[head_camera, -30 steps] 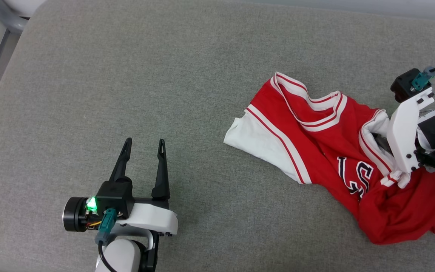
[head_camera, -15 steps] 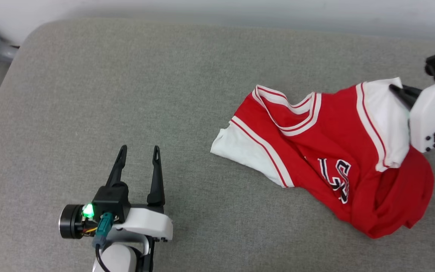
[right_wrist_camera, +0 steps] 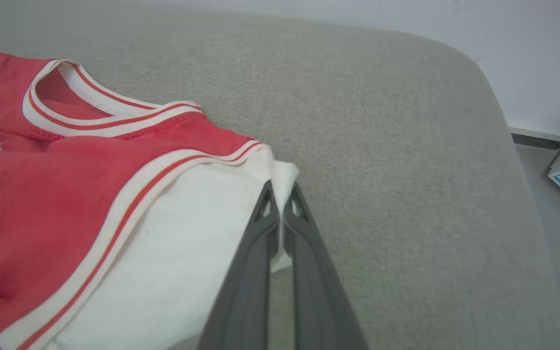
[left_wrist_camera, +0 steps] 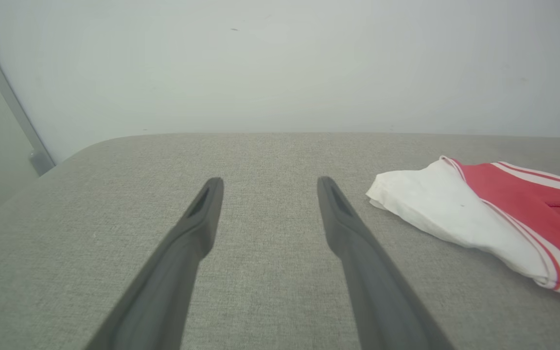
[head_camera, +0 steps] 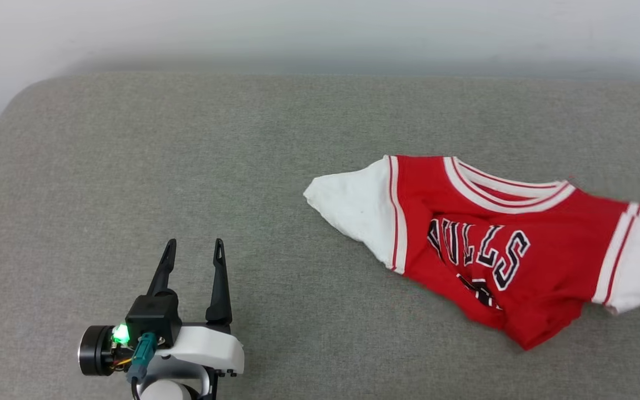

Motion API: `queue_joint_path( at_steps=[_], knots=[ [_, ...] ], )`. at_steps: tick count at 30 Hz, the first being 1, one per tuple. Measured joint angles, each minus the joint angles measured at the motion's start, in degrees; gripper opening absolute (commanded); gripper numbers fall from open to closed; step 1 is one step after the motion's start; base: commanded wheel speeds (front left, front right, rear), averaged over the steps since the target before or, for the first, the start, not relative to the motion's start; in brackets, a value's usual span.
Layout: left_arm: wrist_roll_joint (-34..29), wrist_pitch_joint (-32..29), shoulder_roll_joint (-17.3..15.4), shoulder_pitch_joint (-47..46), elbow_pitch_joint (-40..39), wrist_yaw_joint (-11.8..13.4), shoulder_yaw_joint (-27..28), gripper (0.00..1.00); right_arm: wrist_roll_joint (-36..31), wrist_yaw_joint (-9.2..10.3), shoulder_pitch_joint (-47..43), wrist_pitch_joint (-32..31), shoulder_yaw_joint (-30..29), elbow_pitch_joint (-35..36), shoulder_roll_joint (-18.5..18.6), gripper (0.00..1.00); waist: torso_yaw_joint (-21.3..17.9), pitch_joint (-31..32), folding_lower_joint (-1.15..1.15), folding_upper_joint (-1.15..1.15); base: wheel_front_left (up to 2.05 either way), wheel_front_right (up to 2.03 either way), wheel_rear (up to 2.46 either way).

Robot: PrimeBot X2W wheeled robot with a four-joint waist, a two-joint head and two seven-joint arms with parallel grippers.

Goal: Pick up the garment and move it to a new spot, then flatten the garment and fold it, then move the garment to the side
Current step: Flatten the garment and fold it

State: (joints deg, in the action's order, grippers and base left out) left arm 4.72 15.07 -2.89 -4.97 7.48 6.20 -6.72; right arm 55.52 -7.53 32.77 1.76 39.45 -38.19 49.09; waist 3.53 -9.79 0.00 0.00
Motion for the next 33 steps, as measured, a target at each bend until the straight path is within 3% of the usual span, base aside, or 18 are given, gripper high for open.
queue_joint_path(
  at_steps=[8, 17, 18, 19, 24, 28, 33],
  knots=[
    [-0.1, 0.0, 0.0, 0.2, 0.3, -0.5, 0.3, 1.0, 4.3, 0.0, -11.3, 0.4, -4.4, -6.4, -0.9, 0.0, -1.6, 0.2, 0.0, 0.0, 0.0, 0.0, 0.0],
    [-0.3, 0.0, 0.0, 0.2, 1.1, -0.7, 0.4, 1.0, 6.6, 0.04, -15.7, -0.6, -5.9, -10.5, -5.5, 0.0, -2.2, 0.8, 0.0, 0.0, 0.0, 0.0, 0.0],
    [-0.4, 0.0, 0.0, 0.2, 1.2, -0.7, 0.3, 1.0, 6.7, 0.03, -15.8, 0.3, -6.4, -11.2, -6.0, 0.45, -2.2, 1.0, 0.0, 0.0, 0.0, 0.0, 0.0],
    [-0.5, 0.0, 0.0, 0.2, 1.3, -1.0, 0.4, 1.0, 6.7, 0.03, -15.8, 1.2, -6.9, -11.8, -6.3, 1.0, -2.2, 1.2, 0.0, 0.0, 0.0, 0.0, 0.0],
    [-1.1, 0.0, -0.2, 0.2, 1.5, -1.7, 1.9, 1.0, 2.7, 0.01, -13.8, 10.1, -9.2, -14.1, -7.1, 1.0, -2.6, 2.5, 0.0, 0.0, 0.0, 0.0, 0.0],
    [-1.7, 0.0, -0.7, 0.1, 1.3, -2.5, 2.7, 1.0, -3.0, 0.01, -9.6, 13.1, -12.8, -13.7, -8.0, 1.0, -3.3, 3.6, 0.0, 0.0, 0.0, 0.0, 0.0],
    [-1.7, 0.0, -2.0, -2.8, 1.6, -4.6, 3.4, 1.0, -15.4, 0.01, -8.3, 13.3, -26.6, -3.9, -11.2, 1.0, -4.6, 4.3, 0.0, 0.0, 0.0, 0.0, 0.0]
  ],
)
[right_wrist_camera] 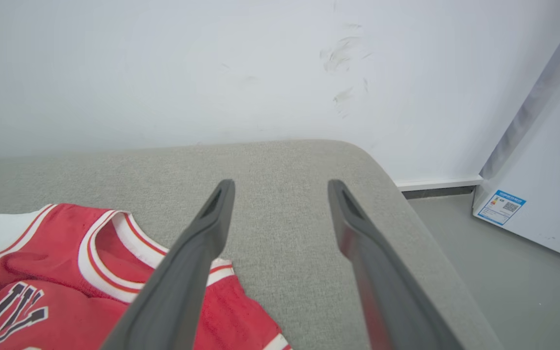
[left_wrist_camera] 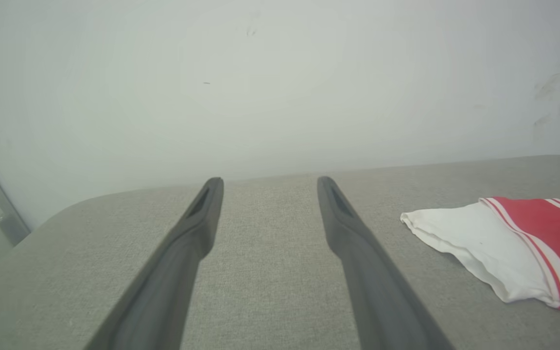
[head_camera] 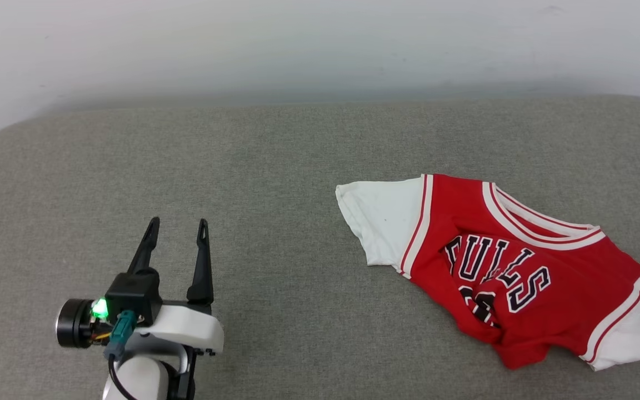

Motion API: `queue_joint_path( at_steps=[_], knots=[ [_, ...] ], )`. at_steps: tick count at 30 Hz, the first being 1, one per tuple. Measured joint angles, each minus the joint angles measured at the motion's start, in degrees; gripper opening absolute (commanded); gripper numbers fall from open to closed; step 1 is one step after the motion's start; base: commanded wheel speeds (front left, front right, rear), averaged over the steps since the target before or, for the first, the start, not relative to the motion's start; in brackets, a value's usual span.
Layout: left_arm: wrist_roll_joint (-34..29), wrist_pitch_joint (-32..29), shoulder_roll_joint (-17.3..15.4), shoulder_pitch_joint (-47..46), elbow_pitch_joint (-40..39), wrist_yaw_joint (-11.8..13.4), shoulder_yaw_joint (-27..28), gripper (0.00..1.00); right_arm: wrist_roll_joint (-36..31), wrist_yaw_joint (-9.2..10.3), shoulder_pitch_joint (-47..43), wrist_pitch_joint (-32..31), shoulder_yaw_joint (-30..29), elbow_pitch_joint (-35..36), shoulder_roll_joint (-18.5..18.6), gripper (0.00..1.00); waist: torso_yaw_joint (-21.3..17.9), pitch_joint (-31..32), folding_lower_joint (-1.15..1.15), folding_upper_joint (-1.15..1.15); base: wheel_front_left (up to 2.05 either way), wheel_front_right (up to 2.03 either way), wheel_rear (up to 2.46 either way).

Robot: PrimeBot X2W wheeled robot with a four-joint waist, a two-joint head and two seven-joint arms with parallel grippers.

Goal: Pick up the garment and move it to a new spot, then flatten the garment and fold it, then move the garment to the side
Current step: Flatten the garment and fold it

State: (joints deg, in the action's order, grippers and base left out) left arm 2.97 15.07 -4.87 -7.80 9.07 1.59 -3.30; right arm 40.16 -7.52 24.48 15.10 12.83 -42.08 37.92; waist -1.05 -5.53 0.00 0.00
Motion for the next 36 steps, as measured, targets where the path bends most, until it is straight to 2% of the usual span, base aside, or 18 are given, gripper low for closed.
queue_joint_path(
  at_steps=[4, 7, 11, 16, 19, 21, 27, 30, 33, 36],
  knots=[
    [-0.3, 0.0, -1.2, -4.4, 0.6, -2.4, -0.6, 1.0, -11.1, 0.0, -6.0, 0.0, -11.4, 11.8, -7.7, 1.0, -0.8, -0.1, 0.0, 0.0, 0.0, 0.0, 0.0],
    [-0.7, 0.0, -2.0, -8.7, 1.7, -4.3, -1.7, 1.0, -17.9, 0.0, -10.5, 0.0, -16.7, 20.8, -14.1, 1.0, -1.3, -0.7, 0.0, 0.0, 0.0, 0.0, 0.0],
    [-0.9, 0.0, -3.4, -15.3, 5.1, -6.5, -3.9, 1.0, -23.5, 0.0, -15.3, 0.0, -19.0, 30.4, -21.0, 1.0, -2.3, -1.7, 0.0, 0.0, 0.0, 0.0, 0.0],
    [0.1, -4.8, -5.4, -26.0, 10.5, -8.6, -8.6, 1.0, -28.7, 0.0, -18.4, -2.2, -18.4, 39.1, -25.8, 1.0, -3.7, -3.4, 0.0, 0.0, 0.0, 0.0, 0.0],
    [3.0, -9.9, -6.2, -32.3, 12.9, -8.9, -11.8, 1.0, -29.7, 0.0, -19.1, -3.2, -17.4, 42.4, -27.1, 1.0, -4.6, -4.6, 0.0, 0.0, 0.0, 0.0, 0.0],
    [6.2, -14.2, -7.2, -35.8, 14.4, -8.9, -15.8, 1.0, -30.2, 0.0, -19.4, -3.6, -16.6, 44.1, -27.5, 1.0, -5.3, -5.4, 0.0, 0.0, 0.0, 0.0, 0.0],
    [20.5, -33.4, -12.5, -46.2, 17.6, -9.0, -28.6, 1.0, -31.2, 0.0, -19.5, -4.2, -14.6, 46.8, -28.2, 1.0, -7.7, -8.4, 0.01, 0.0, 0.0, 0.0, 0.0],
    [26.1, -41.0, -15.0, -50.8, 17.8, -9.0, -34.0, 1.0, -31.2, 0.0, -18.6, -4.2, -14.1, 46.9, -28.2, 1.0, -8.9, -10.0, 0.01, 0.0, 0.0, 0.0, 0.0],
    [30.4, -47.0, -16.8, -54.6, 17.9, -9.0, -39.4, 1.0, -31.0, 0.0, -17.4, -3.9, -13.7, 46.7, -28.1, 1.0, -10.0, -11.7, 0.01, 0.0, 0.0, 0.0, 0.0],
    [33.5, -50.5, -17.9, -57.5, 18.8, -9.0, -44.1, 1.0, -30.5, 0.0, -16.1, -3.4, -13.0, 45.9, -28.1, 1.0, -10.9, -13.5, 0.01, 0.0, 0.0, 0.0, 0.0]
  ],
)
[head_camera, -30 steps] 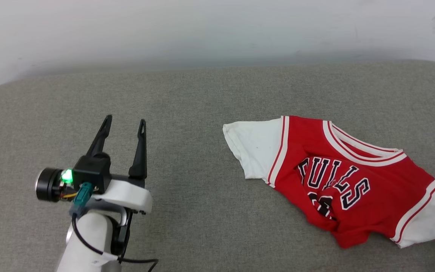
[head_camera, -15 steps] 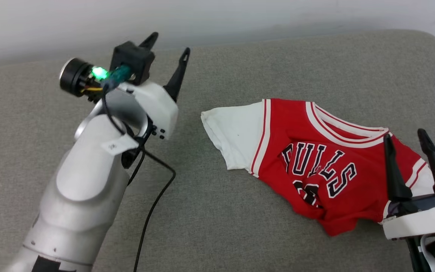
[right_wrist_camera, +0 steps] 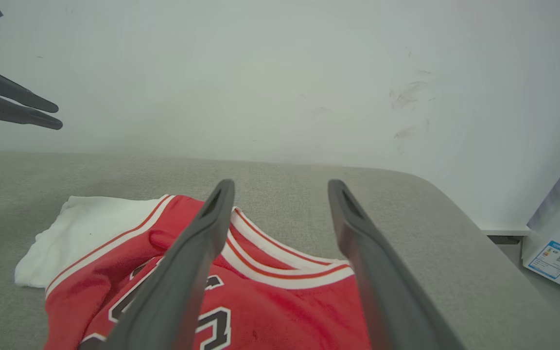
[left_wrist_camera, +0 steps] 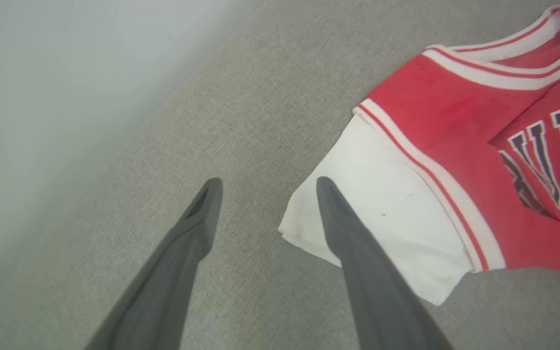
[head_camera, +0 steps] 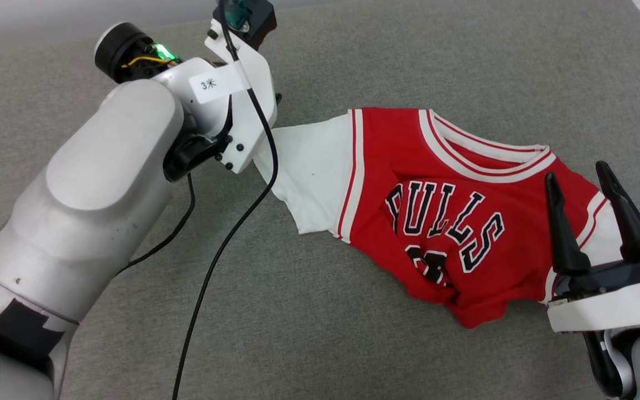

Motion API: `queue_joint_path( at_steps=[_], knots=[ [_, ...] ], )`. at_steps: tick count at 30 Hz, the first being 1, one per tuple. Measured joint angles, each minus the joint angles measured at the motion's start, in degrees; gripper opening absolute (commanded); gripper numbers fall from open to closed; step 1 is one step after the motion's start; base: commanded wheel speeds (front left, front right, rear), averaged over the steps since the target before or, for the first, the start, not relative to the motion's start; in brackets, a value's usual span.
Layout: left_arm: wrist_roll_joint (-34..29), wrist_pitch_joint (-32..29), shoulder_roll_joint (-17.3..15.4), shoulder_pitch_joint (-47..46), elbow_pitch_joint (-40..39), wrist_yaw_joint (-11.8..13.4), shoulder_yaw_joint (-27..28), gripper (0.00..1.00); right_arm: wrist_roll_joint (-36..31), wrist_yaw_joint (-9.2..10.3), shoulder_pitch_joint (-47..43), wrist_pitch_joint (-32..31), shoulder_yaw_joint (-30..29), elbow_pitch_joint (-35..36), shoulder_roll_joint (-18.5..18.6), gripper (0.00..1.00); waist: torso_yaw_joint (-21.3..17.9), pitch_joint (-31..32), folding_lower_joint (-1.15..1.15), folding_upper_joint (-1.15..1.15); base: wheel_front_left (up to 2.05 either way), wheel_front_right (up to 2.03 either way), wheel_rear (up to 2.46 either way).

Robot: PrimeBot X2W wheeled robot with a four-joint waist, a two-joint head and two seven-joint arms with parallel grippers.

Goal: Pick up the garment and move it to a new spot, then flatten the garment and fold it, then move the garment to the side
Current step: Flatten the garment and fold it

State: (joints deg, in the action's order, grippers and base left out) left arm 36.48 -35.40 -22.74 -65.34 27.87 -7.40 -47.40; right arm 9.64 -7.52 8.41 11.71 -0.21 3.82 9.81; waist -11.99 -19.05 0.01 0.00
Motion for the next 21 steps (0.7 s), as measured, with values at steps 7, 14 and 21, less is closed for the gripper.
queue_joint_path(
  at_steps=[7, 14, 21],
  knots=[
    [6.0, -7.1, -2.3, -4.2, 4.2, 0.0, -10.8, 1.0, 1.4, 0.0, 3.4, 1.4, 1.6, -1.8, -0.1, 1.0, -2.2, -3.8, 0.0, 0.0, 0.0, 0.0, 0.0],
    [10.8, -7.9, -3.2, -5.5, 7.1, 0.0, -18.4, 1.0, 1.5, 0.0, 5.1, 2.4, 2.2, -3.6, -0.1, 1.0, -3.7, -6.6, 0.0, 0.0, 0.0, 0.0, 0.0],
    [13.6, -5.1, -3.8, -6.9, 6.5, 0.1, -23.2, 0.0, 1.5, 0.0, 6.0, 3.0, 2.0, -5.0, -0.1, 1.0, -3.5, -7.0, 0.0, 0.0, 0.0, 0.0, 0.0]
  ],
)
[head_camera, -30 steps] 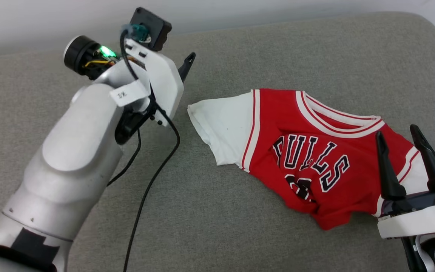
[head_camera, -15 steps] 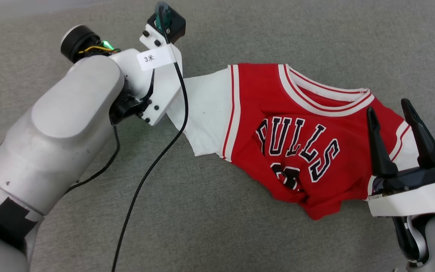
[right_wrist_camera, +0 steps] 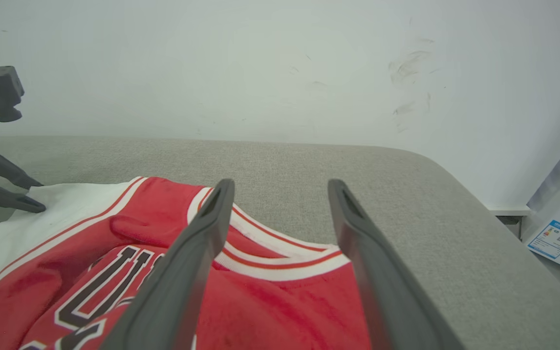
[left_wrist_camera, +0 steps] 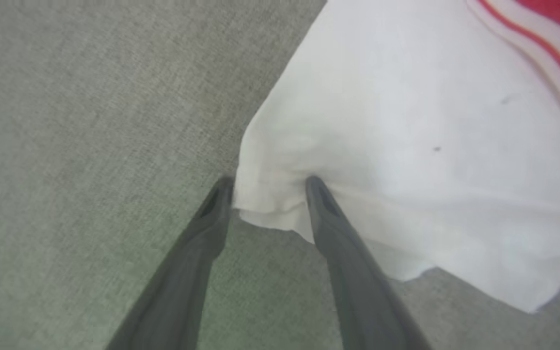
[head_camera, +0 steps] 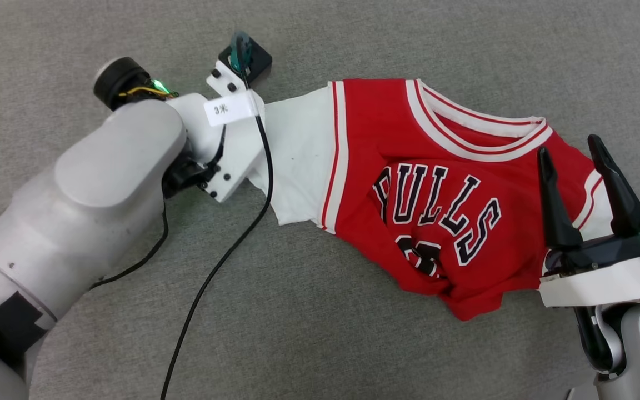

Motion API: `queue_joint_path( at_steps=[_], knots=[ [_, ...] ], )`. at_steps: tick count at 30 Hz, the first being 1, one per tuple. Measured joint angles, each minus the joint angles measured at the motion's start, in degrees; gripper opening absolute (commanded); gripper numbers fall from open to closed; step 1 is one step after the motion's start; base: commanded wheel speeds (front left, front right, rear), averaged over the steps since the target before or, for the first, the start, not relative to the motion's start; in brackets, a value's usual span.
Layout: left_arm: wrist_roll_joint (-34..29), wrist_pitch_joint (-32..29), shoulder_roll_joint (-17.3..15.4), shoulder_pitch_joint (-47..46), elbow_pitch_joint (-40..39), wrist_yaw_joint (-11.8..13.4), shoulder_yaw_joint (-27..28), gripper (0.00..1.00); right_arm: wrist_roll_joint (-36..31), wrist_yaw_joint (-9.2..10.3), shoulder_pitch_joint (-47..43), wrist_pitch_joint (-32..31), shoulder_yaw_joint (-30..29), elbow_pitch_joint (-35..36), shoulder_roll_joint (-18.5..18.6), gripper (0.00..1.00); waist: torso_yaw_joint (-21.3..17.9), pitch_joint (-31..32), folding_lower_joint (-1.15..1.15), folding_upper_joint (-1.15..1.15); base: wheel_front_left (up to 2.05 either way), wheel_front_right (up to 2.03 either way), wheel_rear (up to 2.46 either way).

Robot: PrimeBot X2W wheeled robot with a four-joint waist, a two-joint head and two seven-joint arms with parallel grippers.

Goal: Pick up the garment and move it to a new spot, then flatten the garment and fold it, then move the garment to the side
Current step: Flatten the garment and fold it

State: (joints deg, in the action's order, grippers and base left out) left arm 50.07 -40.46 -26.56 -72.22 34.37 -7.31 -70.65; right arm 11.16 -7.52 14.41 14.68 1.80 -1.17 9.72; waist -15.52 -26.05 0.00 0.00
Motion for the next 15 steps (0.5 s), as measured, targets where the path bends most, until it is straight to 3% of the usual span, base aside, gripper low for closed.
queue_joint_path(
  at_steps=[8, 15],
  knots=[
    [0.8, 14.3, -0.7, 0.0, -1.1, -0.1, -0.7, 0.0, -0.5, 0.0, -0.6, 0.2, -1.3, -1.3, 0.1, 1.0, 1.7, 3.1, 0.0, 0.0, 0.0, 0.0, 0.0],
    [2.8, 19.9, -7.1, 1.5, -3.4, 0.7, 2.1, 0.0, -0.8, 0.0, -3.9, 0.2, -3.3, -1.8, 0.2, 1.0, 4.4, 7.3, 0.0, 0.0, 0.0, 0.0, 0.0]
  ],
)
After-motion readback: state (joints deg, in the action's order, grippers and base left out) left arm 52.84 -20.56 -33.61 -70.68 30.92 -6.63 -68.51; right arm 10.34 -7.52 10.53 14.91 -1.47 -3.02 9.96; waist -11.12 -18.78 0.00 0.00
